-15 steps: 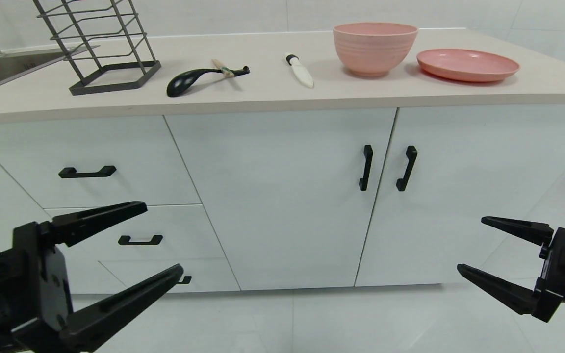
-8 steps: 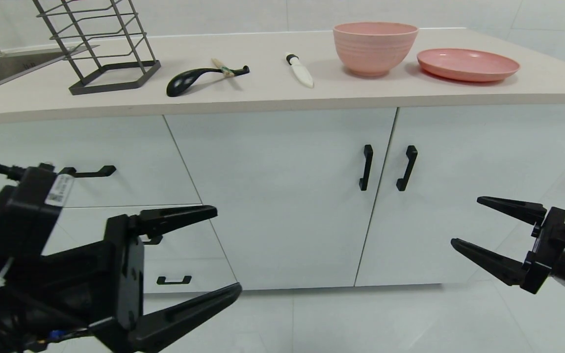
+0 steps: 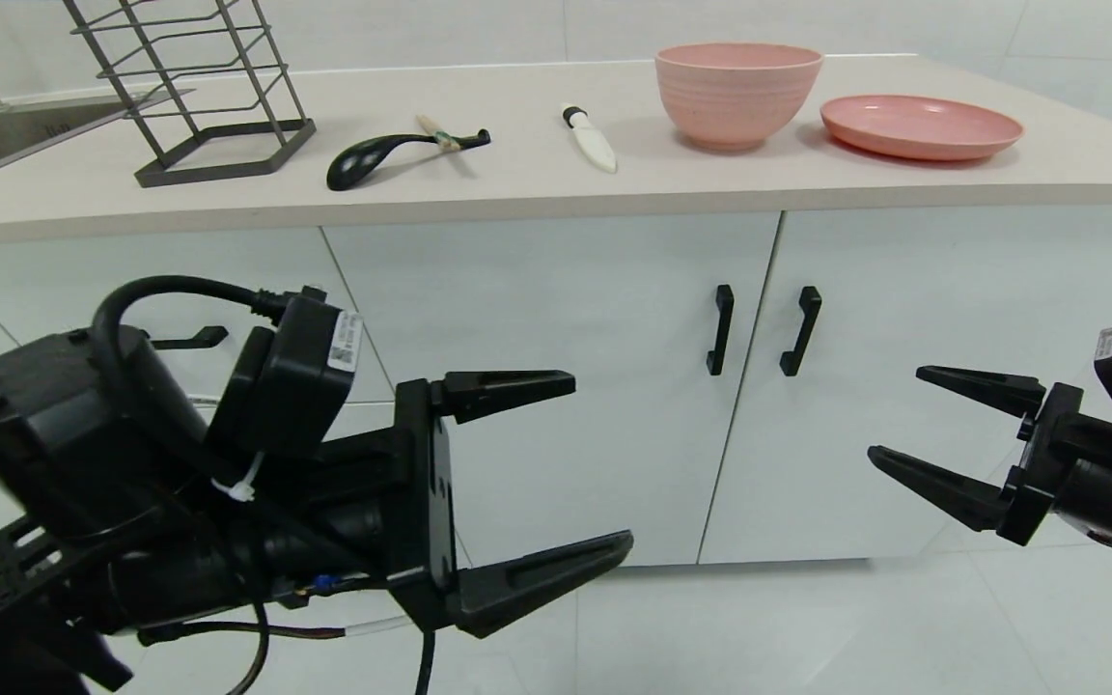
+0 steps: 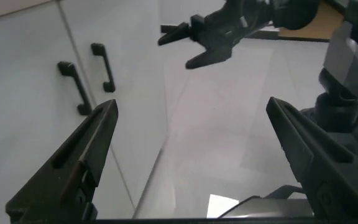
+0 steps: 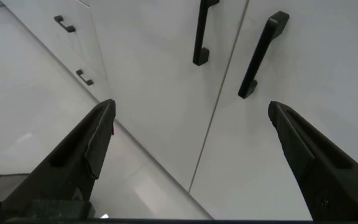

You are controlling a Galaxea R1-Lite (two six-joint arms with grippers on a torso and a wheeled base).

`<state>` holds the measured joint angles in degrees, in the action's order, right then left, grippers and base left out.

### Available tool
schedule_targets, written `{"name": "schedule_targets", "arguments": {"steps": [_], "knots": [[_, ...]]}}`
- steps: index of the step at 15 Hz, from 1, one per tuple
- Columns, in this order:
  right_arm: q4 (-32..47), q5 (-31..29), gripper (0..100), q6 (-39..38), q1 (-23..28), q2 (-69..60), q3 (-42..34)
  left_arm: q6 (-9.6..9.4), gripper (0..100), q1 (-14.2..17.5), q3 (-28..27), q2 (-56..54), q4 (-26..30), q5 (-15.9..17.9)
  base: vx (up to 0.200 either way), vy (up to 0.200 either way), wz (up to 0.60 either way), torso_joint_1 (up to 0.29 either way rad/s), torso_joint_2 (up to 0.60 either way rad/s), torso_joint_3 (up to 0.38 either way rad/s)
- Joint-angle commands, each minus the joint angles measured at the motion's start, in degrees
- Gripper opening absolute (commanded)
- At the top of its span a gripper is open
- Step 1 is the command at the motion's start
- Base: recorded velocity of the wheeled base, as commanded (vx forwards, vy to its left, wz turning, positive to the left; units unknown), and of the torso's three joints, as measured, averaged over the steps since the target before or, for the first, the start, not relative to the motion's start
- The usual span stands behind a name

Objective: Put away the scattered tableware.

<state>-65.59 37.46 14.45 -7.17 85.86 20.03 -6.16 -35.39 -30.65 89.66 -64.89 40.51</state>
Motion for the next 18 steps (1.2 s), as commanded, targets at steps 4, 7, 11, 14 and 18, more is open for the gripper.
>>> {"name": "schedule_targets", "arguments": {"steps": [4,7,11,14,18], "knots": [[-0.6,0.86,100,0.14,-0.04,4.32,3.53,0.36,100,-6.27,-2.66,12.38,-9.46,1.94,0.0,0.0,0.0,0.0,0.0,0.0],[-0.6,0.86,100,0.14,-0.04,6.25,5.55,0.36,100,-6.27,-5.92,15.54,-9.82,1.94,0.0,0.0,0.0,0.0,0.0,0.0],[-1.3,1.83,100,-0.03,-0.04,8.27,8.45,0.09,100,-8.47,-17.6,22.31,-9.46,-0.08,0.0,0.0,0.0,0.0,0.0,0.0],[-2.53,5.17,100,0.06,-0.04,11.17,9.59,0.09,100,-11.72,-30.26,30.05,-9.73,-4.12,0.0,0.0,0.0,0.0,0.0,0.0],[-2.53,5.17,100,0.14,-0.04,13.19,12.67,0.18,100,-11.81,-33.07,33.39,-11.22,-7.02,0.0,0.0,0.0,0.0,0.0,0.0]]}}
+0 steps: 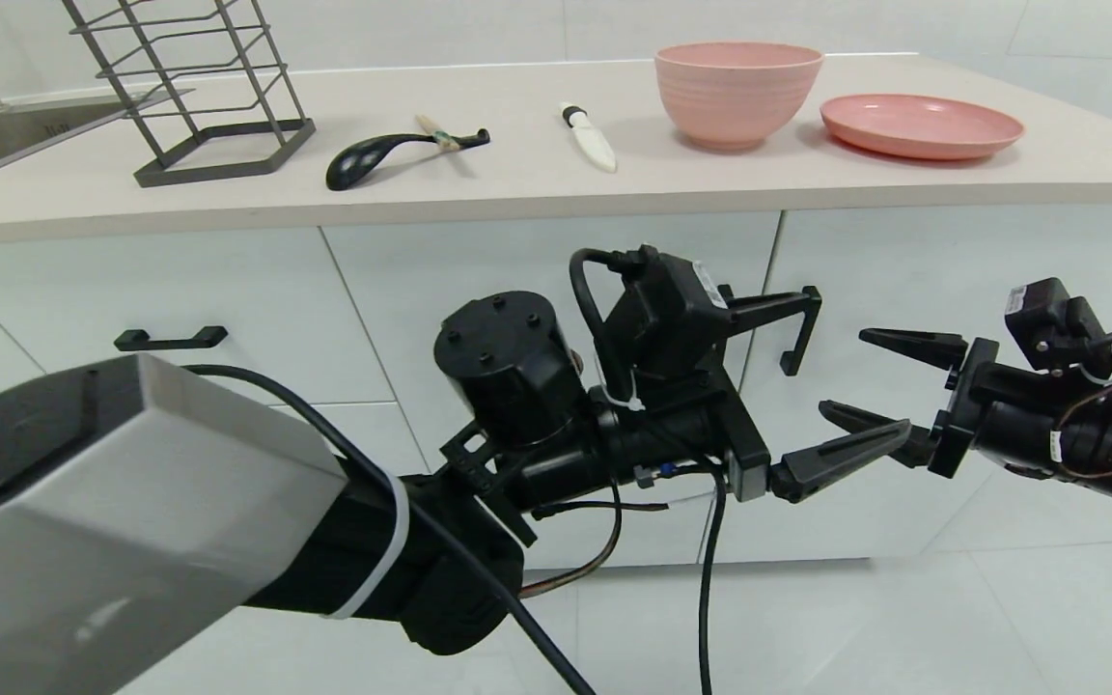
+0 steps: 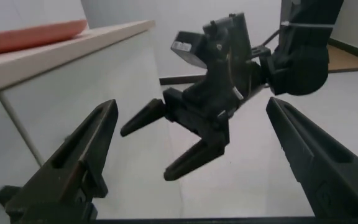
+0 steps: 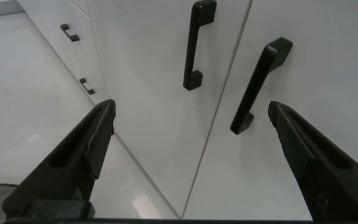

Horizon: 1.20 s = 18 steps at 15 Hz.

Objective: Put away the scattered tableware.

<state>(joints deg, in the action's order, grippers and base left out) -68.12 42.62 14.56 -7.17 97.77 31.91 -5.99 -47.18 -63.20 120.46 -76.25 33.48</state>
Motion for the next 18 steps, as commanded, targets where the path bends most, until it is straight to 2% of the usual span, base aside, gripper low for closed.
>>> {"name": "schedule_targets", "arguments": {"steps": [1,4,6,7,8,10,11,12,13,15,18], "knots": [[0.01,0.01,100,0.03,-0.04,1.37,0.96,0.01,100,0.07,-0.44,2.5,0.31,0.01,0.0,0.0,0.0,0.0,0.0,0.0],[-0.35,0.01,100,0.12,-0.04,1.99,1.13,-0.25,100,1.04,-0.61,0.83,6.55,0.19,0.0,0.0,0.0,0.0,0.0,0.0],[-0.43,0.01,100,0.12,-0.04,2.25,1.66,-0.43,100,1.83,-0.35,-1.01,12.97,0.27,0.0,0.0,0.0,0.0,0.0,0.0],[-0.52,0.01,100,0.21,-0.04,2.6,2.27,-1.05,100,2.53,-1.23,-2.77,20.18,0.36,0.0,0.0,0.0,0.0,0.0,0.0],[-1.4,0.01,100,0.03,-0.13,3.22,2.63,-3.16,100,3.32,-3.6,-3.38,25.36,0.27,0.0,0.0,0.0,0.0,0.0,0.0],[-3.25,0.62,100,-0.58,-0.04,5.33,2.54,-13.35,100,4.99,-10.1,-3.56,38.02,0.89,0.0,0.0,0.0,0.0,0.0,0.0],[-4.21,1.94,100,-0.67,0.14,6.29,2.54,-16.16,100,4.99,-10.9,-3.74,41.45,3.0,0.0,0.0,0.0,0.0,0.0,0.0],[-5.88,3.44,100,-1.37,0.22,7.52,2.54,-17.31,100,4.9,-11.07,-4.0,42.85,6.6,0.0,0.0,0.0,0.0,0.0,0.0],[-6.76,4.05,100,-1.64,0.22,8.4,2.63,-17.31,100,4.73,-11.51,-3.65,42.68,7.75,0.0,0.0,0.0,0.0,0.0,0.0],[-6.76,4.14,100,-1.64,0.22,8.84,3.15,-17.31,100,4.81,-13.8,-2.15,42.33,7.83,0.0,0.0,0.0,0.0,0.0,0.0],[-6.85,4.14,100,-1.64,0.22,10.16,5.09,-17.22,100,4.81,-16.52,0.92,38.46,7.83,0.0,0.0,0.0,0.0,0.0,0.0]]}}
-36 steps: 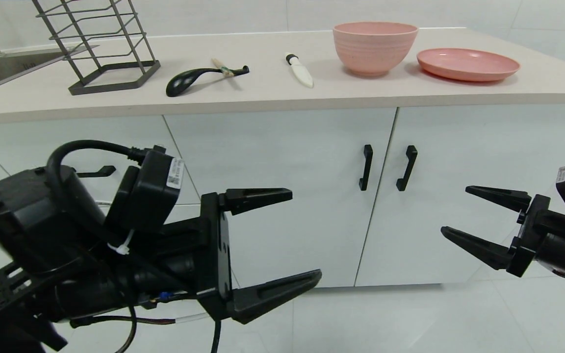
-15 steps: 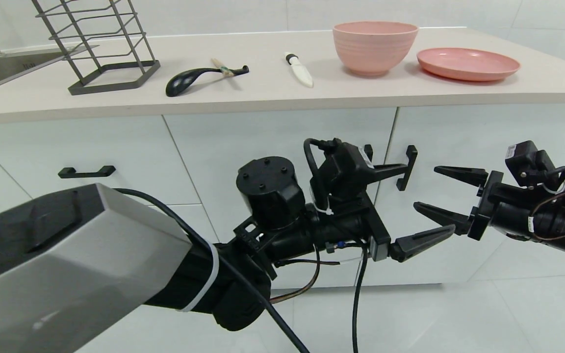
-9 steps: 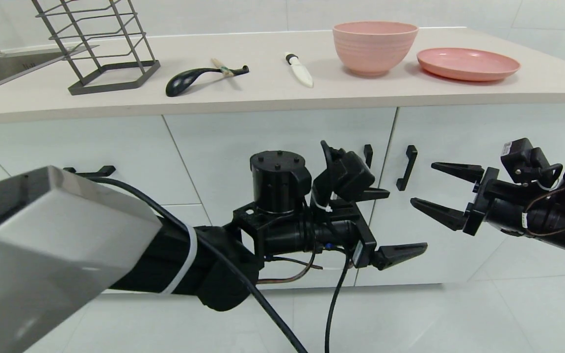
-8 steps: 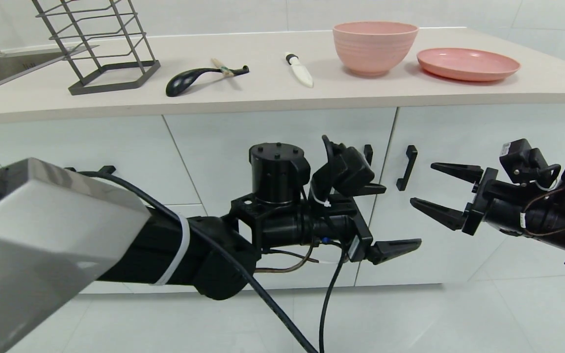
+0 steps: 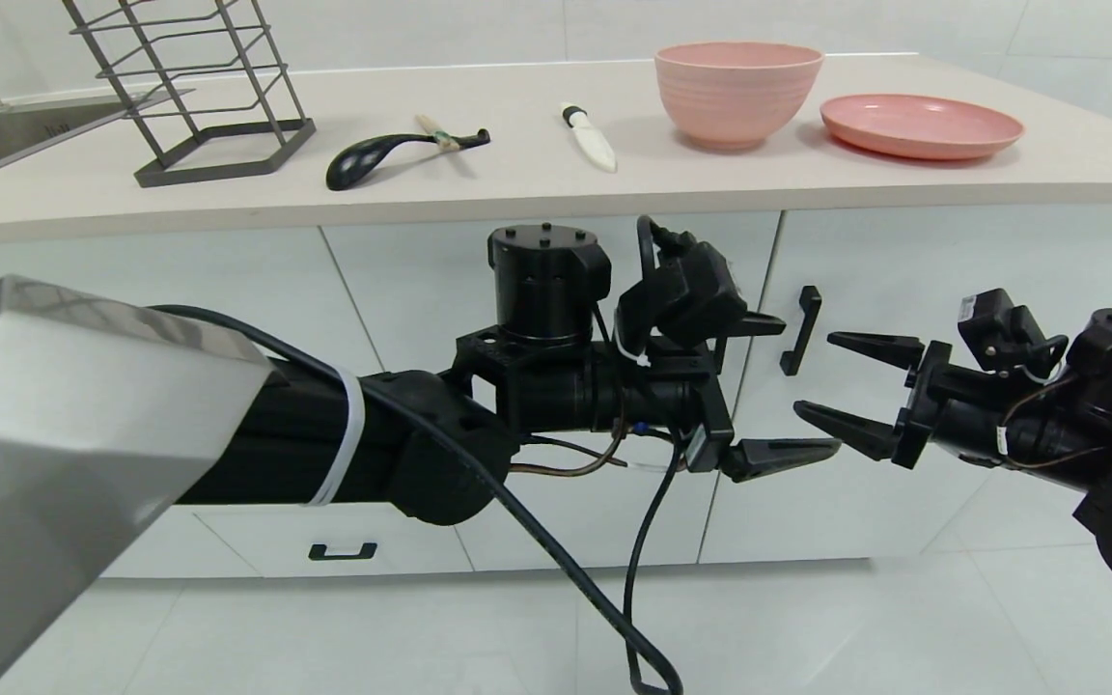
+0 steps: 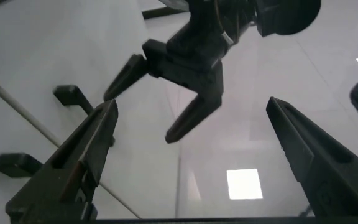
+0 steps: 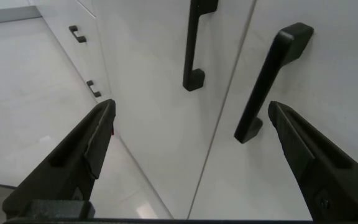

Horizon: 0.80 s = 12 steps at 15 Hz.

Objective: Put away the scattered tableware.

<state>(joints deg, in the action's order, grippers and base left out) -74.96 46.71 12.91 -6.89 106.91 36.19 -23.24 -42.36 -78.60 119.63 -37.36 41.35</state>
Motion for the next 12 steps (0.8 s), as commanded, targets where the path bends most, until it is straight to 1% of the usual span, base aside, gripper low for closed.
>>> {"name": "schedule_targets", "arguments": {"steps": [1,3,5,7,8,9,11,12], "knots": [[-0.01,0.04,100,0.01,-0.06,1.72,1.77,0.12,100,0.0,-1.38,2.01,-0.52,-0.22,0.0,0.0,0.0,0.0,0.0,0.0],[-0.1,0.04,100,0.01,-0.06,2.78,3.18,0.74,100,0.26,-1.38,2.01,-0.52,-1.01,0.0,0.0,0.0,0.0,0.0,0.0],[-0.36,0.04,100,0.01,-0.06,2.95,3.53,1.17,100,0.53,-1.38,1.84,-0.6,-2.94,0.0,0.0,0.0,0.0,0.0,0.0],[-0.36,0.04,100,0.01,0.12,2.95,3.88,1.7,100,0.53,-1.38,1.84,-0.6,-3.56,0.0,0.0,0.0,0.0,0.0,0.0],[-0.45,0.04,100,0.1,0.21,3.39,3.8,4.16,100,0.53,-1.29,1.93,-0.69,-3.65,0.0,0.0,0.0,0.0,0.0,0.0],[-1.15,0.04,100,0.1,0.21,4.01,3.8,5.92,100,0.53,-1.38,1.84,-1.22,-4.08,0.0,0.0,0.0,0.0,0.0,0.0],[-1.59,0.04,100,0.1,0.21,4.97,4.68,8.29,100,0.53,-1.29,1.84,-3.68,-5.93,0.0,0.0,0.0,0.0,0.0,0.0],[-1.68,0.04,100,0.01,0.21,5.41,5.47,9.08,100,0.53,-1.11,1.57,-4.47,-6.11,0.0,0.0,0.0,0.0,0.0,0.0]]}}
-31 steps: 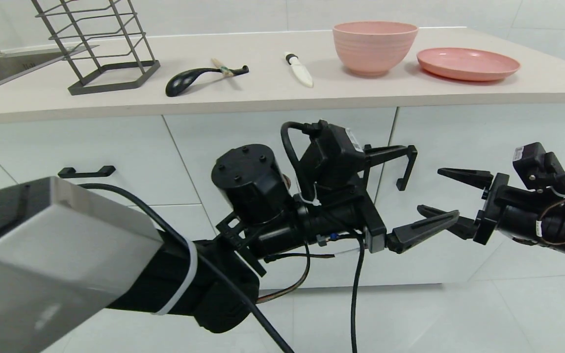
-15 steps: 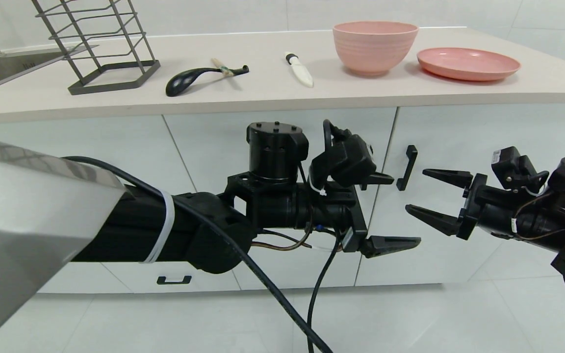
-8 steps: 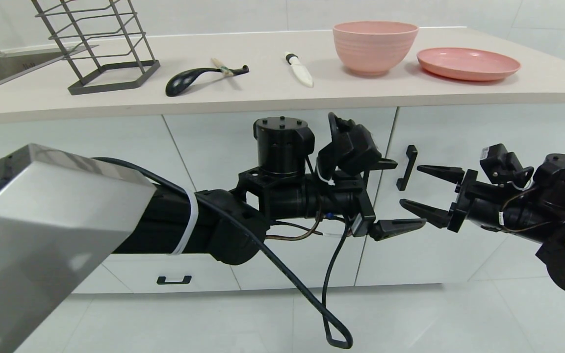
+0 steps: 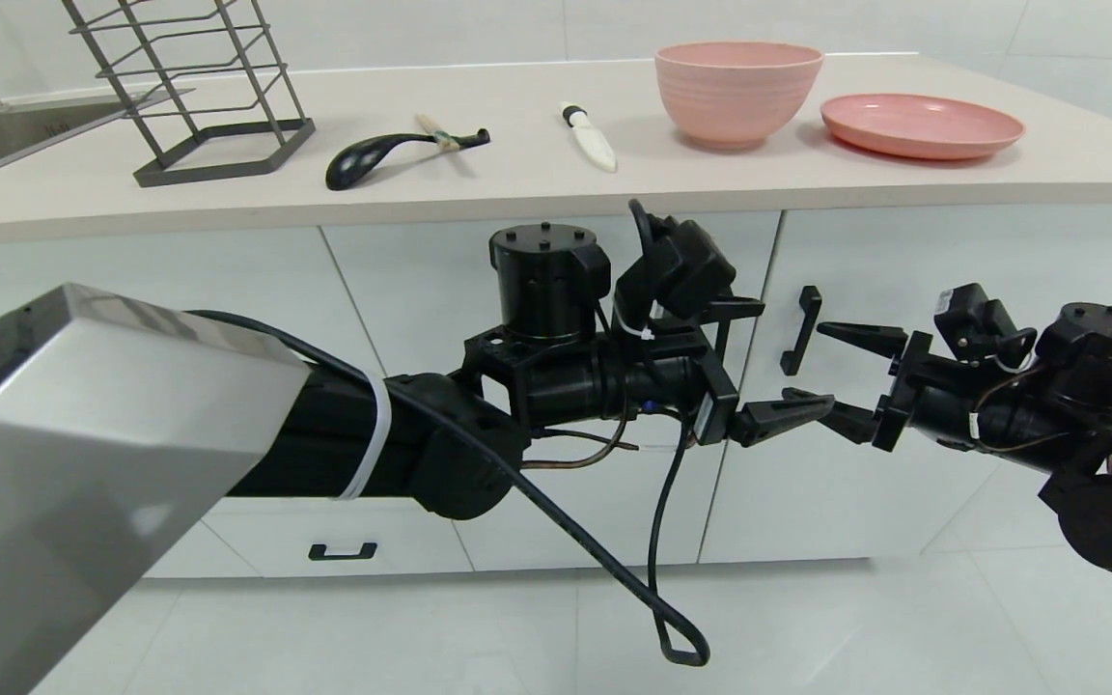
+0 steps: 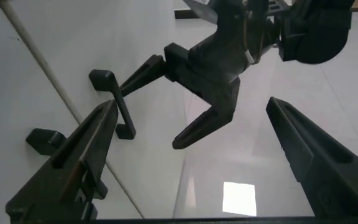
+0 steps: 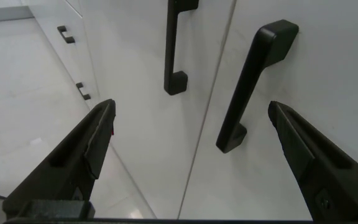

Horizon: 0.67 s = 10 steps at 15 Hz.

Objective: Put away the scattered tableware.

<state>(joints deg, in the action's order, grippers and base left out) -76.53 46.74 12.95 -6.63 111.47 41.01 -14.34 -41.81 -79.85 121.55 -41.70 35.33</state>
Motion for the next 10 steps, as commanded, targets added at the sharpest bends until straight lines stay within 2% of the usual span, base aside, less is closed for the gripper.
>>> {"name": "schedule_targets", "arguments": {"steps": [1,6,10], "knots": [[-0.28,0.02,100,-0.03,-0.14,1.47,1.53,0.45,100,0.07,0.22,-0.7,-0.48,-0.08,0.0,0.0,0.0,0.0,0.0,0.0],[-1.25,0.19,100,-0.03,-0.93,3.84,4.08,0.54,100,0.51,0.57,-1.41,-0.57,-0.08,0.0,0.0,0.0,0.0,0.0,0.0],[-1.25,2.57,100,-0.03,-1.81,4.9,5.22,0.54,100,0.68,0.57,-1.05,-0.57,-0.08,0.0,0.0,0.0,0.0,0.0,0.0]]}}
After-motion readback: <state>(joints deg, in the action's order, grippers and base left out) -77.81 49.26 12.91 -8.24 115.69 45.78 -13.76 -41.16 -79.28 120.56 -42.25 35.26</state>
